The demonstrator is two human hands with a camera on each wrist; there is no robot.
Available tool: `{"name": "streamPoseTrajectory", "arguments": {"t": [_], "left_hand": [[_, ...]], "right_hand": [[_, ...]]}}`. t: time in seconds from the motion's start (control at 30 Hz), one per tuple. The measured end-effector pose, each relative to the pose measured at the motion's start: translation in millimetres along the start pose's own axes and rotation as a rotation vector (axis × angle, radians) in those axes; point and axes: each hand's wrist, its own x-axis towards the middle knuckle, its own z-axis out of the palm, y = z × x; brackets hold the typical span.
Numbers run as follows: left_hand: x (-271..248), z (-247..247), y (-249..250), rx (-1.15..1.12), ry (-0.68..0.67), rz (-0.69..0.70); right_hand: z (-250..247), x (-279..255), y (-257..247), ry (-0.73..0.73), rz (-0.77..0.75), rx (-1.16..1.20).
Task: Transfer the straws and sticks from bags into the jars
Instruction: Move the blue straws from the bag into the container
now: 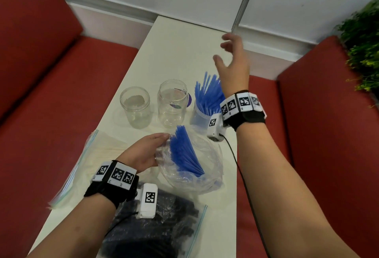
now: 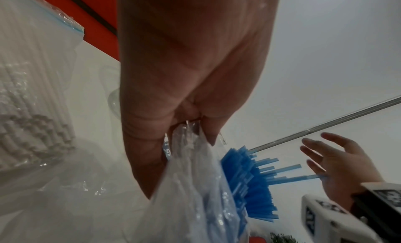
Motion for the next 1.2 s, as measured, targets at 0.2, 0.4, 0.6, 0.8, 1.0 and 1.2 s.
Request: {"name": "streamPoseTrajectory", "arguments": {"t": [0.2,0.4,0.6,0.8,1.0,1.2], "left_hand": [[0,2,-1,0.033,0.028,-0.006],[-4,1,-1,0.036,0.046,-0.006],[-11,8,-1,0.04,0.052,-0.006],[-17,7,-5,0.055,0.06,-0.005],[-19,7,-6,0.057,0.059,-0.005],[-29,8,-8,0.088,0.069,0.018]], "right_hand": [[24,-51,31,-0.709,0.194,-0.831],[11,-37,37,-0.267,0.167,-0.666],[10,-59,47,-0.44,0.268,-0.634],[4,-71,52,-0.416,0.461,-0.591],[9,-77,23,-0.389,0.599,-0.474],[-32,-102,-16,-0.035,0.341,0.083]]}}
